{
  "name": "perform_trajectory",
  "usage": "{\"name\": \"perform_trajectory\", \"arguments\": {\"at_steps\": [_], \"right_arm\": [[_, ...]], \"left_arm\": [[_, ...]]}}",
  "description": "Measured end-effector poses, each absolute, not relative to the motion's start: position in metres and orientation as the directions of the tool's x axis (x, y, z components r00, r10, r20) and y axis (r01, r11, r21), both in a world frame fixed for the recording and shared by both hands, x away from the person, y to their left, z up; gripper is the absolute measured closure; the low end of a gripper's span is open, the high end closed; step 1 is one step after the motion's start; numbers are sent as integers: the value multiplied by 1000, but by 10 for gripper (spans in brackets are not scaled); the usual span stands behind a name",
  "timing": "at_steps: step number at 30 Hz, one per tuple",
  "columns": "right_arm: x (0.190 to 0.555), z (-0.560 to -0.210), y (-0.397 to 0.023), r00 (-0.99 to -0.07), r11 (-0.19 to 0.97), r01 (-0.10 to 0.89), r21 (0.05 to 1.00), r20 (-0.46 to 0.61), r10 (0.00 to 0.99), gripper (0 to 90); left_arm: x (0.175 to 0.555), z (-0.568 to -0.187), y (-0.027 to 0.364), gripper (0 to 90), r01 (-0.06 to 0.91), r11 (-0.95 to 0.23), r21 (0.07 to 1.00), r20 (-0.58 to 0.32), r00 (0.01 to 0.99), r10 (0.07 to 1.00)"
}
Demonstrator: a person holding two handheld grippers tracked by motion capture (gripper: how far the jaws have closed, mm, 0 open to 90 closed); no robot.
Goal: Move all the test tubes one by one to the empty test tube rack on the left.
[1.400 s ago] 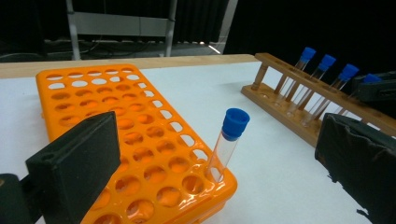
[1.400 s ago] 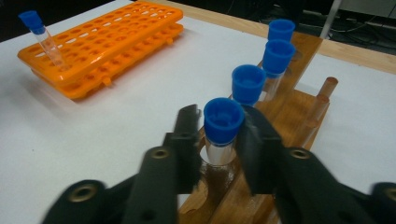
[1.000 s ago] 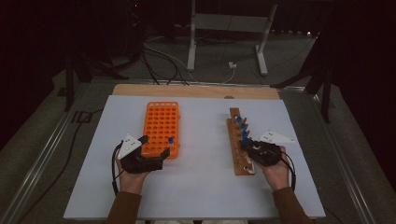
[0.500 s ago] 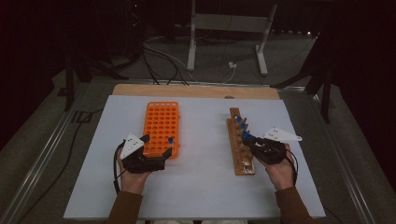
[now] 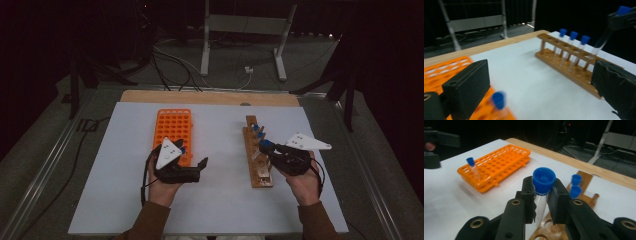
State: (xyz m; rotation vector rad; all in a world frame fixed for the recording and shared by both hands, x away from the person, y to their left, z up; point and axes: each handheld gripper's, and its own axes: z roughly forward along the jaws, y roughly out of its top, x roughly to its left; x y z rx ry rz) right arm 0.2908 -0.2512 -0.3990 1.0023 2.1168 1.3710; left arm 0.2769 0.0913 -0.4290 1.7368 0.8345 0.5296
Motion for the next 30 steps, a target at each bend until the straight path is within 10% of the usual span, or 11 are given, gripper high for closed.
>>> {"name": "perform_trajectory", "arguments": {"at_steps": [14,21,30], "right_arm": [[287,-404,-228,-727,253,368,895,107,679,766],[285,-406,-217,-756,269,373,888,123,643,765],[286,-411,-212,-768,275,385,881,141,625,766]], "left_arm": [[281,-439,19,150,240,-257,936,-30,782,623],[283,-444,3,504,220,-294,930,-20,830,557],[285,-448,-3,690,220,-307,926,-29,852,522]]}}
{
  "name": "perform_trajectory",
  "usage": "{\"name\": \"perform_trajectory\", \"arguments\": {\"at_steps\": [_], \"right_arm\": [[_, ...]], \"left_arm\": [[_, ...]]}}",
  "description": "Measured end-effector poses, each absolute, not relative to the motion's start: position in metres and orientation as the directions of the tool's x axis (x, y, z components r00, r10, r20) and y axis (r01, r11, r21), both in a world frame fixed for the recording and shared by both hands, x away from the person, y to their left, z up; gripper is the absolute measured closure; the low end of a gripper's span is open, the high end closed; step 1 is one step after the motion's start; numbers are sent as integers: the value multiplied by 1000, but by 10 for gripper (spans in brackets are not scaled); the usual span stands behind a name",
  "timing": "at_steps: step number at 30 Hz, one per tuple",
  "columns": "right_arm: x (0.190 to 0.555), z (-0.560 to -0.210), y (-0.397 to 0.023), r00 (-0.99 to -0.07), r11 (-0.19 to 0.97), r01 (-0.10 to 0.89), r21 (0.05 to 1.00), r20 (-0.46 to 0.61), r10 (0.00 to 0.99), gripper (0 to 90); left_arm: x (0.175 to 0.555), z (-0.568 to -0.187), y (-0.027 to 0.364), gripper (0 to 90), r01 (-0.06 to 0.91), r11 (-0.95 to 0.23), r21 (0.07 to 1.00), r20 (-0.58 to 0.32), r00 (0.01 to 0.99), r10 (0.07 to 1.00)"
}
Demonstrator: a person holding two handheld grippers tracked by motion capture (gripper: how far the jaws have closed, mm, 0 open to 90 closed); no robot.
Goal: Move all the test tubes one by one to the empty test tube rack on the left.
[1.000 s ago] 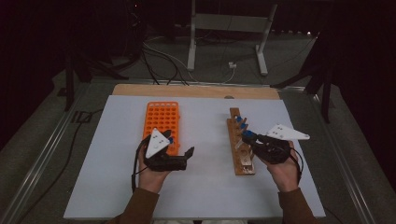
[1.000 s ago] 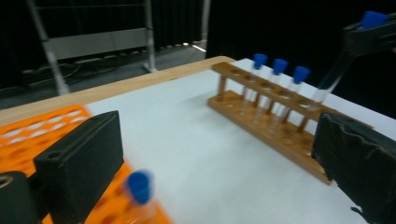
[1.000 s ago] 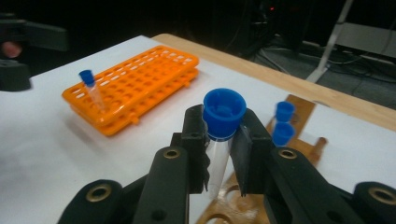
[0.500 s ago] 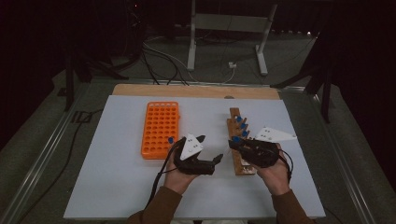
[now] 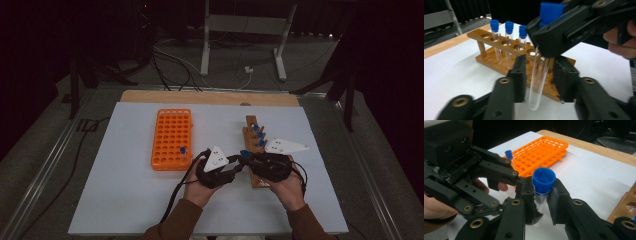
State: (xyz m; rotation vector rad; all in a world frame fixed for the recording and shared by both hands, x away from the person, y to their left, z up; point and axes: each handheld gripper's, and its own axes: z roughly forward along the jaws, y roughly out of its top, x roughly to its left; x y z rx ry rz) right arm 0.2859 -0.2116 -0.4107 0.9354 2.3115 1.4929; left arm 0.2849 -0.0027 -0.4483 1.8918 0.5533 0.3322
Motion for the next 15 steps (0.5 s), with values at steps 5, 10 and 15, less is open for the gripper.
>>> {"name": "perform_trajectory", "arguments": {"at_steps": [5,10,15], "right_arm": [[287,-412,-211,-771,268,390,881,153,618,742],[288,-409,-219,-760,216,393,894,184,624,530],[289,-405,-227,-730,185,384,905,174,661,315]], "left_arm": [[285,-449,-3,779,212,-311,926,-24,858,513],[288,-449,0,780,228,-306,924,-33,848,529],[290,-448,7,780,241,-289,926,-46,835,549]]}}
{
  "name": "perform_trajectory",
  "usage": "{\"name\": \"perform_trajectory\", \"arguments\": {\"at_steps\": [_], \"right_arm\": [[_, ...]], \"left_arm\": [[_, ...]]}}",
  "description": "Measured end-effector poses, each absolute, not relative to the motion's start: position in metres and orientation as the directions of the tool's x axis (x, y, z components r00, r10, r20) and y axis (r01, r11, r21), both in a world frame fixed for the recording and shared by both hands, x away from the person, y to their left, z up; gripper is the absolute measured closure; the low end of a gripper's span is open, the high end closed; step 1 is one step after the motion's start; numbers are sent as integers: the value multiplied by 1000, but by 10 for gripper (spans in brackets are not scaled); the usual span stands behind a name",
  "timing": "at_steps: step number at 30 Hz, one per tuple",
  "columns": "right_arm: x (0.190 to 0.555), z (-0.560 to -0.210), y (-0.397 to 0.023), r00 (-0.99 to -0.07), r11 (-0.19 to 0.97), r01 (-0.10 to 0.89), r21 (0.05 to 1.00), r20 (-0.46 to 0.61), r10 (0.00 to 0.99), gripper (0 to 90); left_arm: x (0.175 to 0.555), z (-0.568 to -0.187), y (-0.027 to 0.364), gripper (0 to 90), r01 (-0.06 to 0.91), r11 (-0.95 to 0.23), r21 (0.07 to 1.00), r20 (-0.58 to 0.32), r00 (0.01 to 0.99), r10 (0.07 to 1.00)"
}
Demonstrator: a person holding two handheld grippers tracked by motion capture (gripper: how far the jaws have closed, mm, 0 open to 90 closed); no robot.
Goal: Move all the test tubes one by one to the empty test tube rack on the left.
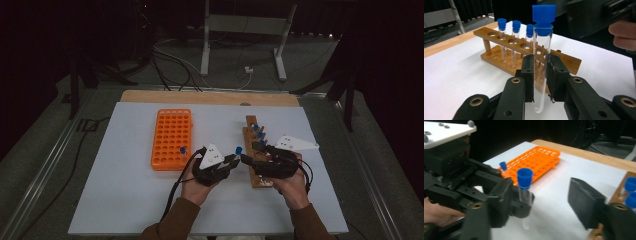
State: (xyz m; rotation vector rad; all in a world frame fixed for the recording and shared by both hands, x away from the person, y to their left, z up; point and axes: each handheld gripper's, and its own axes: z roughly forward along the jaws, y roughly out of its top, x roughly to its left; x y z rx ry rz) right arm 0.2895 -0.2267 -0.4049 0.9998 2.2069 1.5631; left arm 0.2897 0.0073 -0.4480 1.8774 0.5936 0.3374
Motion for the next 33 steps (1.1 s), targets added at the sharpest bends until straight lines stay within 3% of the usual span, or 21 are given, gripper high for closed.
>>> {"name": "perform_trajectory", "arguments": {"at_steps": [2,4,16,33], "right_arm": [[290,-405,-228,-724,181,384,906,174,668,277],[290,-404,-230,-708,182,376,909,155,689,180],[294,-404,-248,-661,143,354,924,140,737,31],[297,-408,-259,-619,128,362,923,135,773,2]], "left_arm": [[290,-447,10,780,245,-281,928,-52,830,555],[290,-446,13,780,246,-272,931,-55,827,559],[289,-440,36,779,255,-230,939,-73,804,590],[284,-440,87,779,283,-189,940,-93,747,659]]}}
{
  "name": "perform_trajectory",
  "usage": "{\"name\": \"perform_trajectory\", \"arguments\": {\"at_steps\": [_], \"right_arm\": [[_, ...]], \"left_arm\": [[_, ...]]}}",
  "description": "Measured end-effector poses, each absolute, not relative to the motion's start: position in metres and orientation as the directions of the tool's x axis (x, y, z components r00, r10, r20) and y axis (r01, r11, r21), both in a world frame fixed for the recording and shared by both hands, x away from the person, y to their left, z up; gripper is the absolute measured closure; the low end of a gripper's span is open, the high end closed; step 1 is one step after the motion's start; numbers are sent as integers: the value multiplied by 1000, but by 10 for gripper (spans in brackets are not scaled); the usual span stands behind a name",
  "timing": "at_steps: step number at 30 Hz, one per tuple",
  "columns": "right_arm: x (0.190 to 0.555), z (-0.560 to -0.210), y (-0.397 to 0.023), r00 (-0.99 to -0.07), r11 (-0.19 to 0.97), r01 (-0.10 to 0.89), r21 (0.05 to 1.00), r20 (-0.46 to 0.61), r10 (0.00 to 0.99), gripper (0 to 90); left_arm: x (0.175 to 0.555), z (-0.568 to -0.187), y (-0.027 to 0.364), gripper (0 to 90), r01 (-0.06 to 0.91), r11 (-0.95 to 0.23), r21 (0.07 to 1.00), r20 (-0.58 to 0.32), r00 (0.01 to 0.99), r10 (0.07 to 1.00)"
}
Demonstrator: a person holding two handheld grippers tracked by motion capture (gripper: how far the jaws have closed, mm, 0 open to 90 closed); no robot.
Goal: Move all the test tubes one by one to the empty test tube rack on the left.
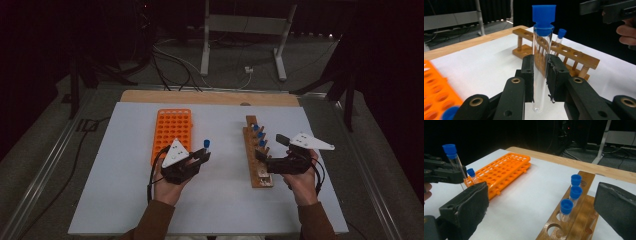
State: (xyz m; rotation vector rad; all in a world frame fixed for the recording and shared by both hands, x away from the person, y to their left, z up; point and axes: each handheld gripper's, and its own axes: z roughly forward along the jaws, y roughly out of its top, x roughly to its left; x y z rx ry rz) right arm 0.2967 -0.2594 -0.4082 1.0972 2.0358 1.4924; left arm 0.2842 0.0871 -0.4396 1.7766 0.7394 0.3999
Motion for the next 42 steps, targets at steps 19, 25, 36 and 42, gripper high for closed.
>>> {"name": "perform_trajectory", "arguments": {"at_steps": [19,25,36,42], "right_arm": [[296,-409,-264,-604,111,368,923,147,783,1],[296,-409,-265,-598,108,370,923,148,787,1],[296,-410,-264,-602,108,370,923,149,785,1],[296,-411,-264,-603,109,369,923,148,784,1]], "left_arm": [[287,-446,135,779,321,-148,935,-105,653,750],[289,-449,148,779,330,-138,934,-99,609,787],[295,-467,151,779,295,-124,947,-59,544,837],[300,-479,150,779,317,-117,941,-77,538,839]]}}
